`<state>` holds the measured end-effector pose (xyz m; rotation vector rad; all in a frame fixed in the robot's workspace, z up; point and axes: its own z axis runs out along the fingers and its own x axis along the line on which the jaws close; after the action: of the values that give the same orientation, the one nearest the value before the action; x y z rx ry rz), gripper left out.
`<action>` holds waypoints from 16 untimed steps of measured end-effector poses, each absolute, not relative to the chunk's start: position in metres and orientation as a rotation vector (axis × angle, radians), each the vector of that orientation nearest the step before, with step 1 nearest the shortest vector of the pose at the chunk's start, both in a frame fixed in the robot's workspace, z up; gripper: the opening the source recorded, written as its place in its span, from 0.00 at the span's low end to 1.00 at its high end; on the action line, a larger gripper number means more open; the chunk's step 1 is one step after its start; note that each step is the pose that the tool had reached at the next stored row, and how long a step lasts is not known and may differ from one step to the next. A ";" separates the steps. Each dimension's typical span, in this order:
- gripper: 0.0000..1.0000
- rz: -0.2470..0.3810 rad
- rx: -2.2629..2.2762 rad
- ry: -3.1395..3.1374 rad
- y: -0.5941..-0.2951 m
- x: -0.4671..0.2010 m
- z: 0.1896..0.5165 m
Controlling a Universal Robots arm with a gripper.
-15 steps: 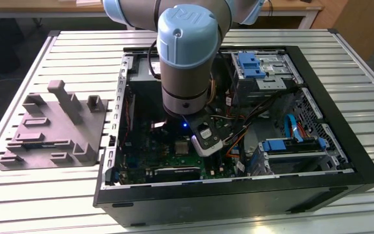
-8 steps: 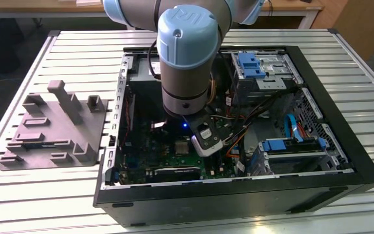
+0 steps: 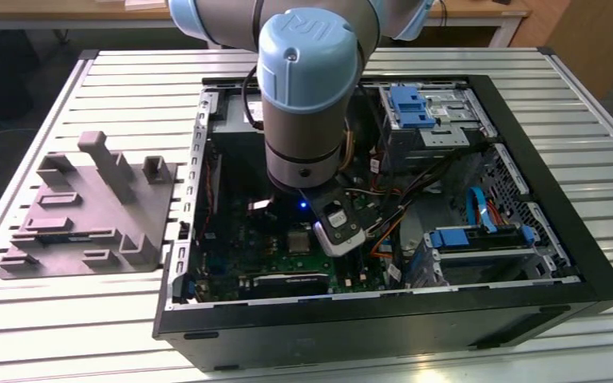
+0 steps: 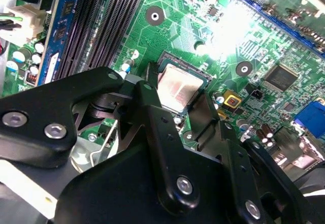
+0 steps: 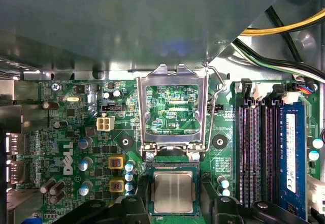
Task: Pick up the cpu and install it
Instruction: 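Place the cpu into insertion slot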
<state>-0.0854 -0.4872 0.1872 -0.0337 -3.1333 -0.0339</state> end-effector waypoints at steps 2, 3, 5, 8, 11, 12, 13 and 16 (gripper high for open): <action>0.48 -0.034 -0.034 -3.133 -0.487 -0.085 0.187; 0.48 -0.034 -0.034 -3.133 -0.487 -0.085 0.187; 0.48 -0.035 -0.034 -3.134 -0.487 -0.085 0.187; 0.56 -0.035 -0.034 -3.134 -0.487 -0.085 0.187; 0.56 -0.034 -0.034 -3.133 -0.487 -0.085 0.188; 0.56 -0.034 -0.034 -3.133 -0.487 -0.085 0.189; 0.56 -0.034 -0.034 -3.133 -0.487 -0.085 0.190; 0.56 -0.035 -0.034 -3.133 -0.487 -0.085 0.191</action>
<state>-0.0854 -0.4872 0.1907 -0.0338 -3.1335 -0.0347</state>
